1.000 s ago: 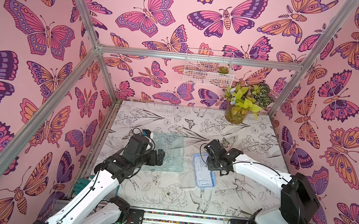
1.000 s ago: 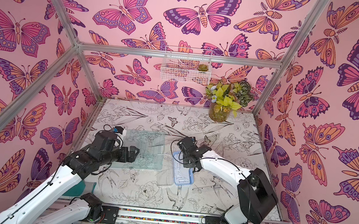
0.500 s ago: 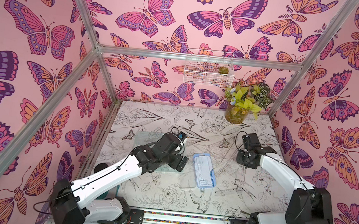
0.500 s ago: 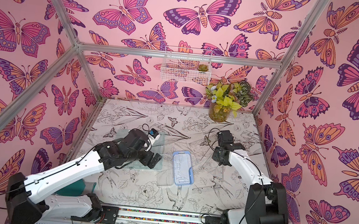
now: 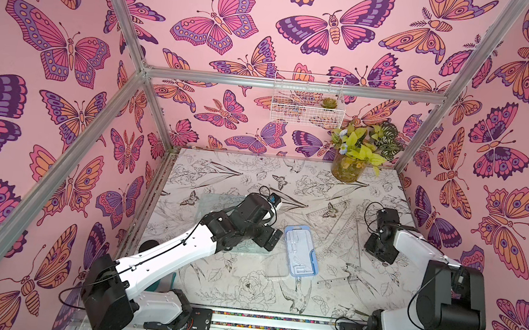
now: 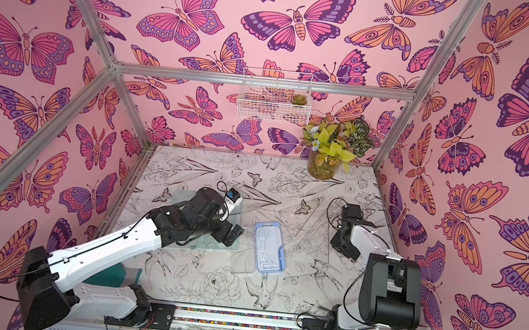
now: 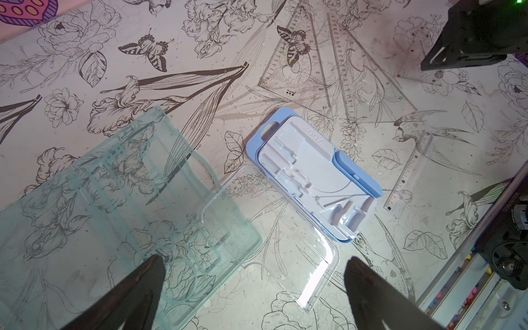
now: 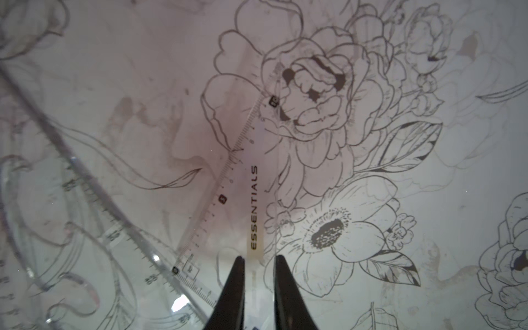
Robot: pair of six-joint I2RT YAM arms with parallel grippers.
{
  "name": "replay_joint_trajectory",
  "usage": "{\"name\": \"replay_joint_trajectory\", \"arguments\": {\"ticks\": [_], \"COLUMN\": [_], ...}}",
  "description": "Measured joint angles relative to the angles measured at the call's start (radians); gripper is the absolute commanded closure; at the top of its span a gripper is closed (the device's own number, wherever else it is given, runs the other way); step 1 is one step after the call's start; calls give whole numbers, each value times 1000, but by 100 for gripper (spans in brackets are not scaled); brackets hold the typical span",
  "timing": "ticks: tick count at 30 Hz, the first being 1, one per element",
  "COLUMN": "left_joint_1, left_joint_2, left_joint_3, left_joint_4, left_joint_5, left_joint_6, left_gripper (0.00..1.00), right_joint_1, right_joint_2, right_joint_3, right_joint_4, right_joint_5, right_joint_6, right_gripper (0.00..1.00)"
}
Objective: Open the ruler set and take out the ruler
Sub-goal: Place the ruler at the center of the board, then reset both arms
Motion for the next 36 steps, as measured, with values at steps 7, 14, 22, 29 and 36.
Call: {"name": "replay_joint_trajectory", "arguments": {"ticks": [7,14,22,29,36], "left_joint_1": [0,7,244,501,674], "left_joint_2": [0,-2,-125,-242,-238], "left_joint_3": [0,6,14,-23,-254], "left_joint_4": [-1,-19,-49,-26,146], "left_joint_5": [-2,-9,23,-68,-162], "left_joint_6": [1,0,-85,-152,-162], "left_gripper": [0,0,0,0,0], "right_joint_1": [-13,-13,-12,118,179], "right_joint_2": [18,16,-139,-368,-551], "right_joint_3": [-2,-3,5,62,-230], "right_joint_4": [24,28,-16,105,532], "right_joint_5": [-3,-4,-73,-192,-147], "right_joint_6": [13,18,11,-92,-314], "right_gripper": [72,56,48,44,41]}}
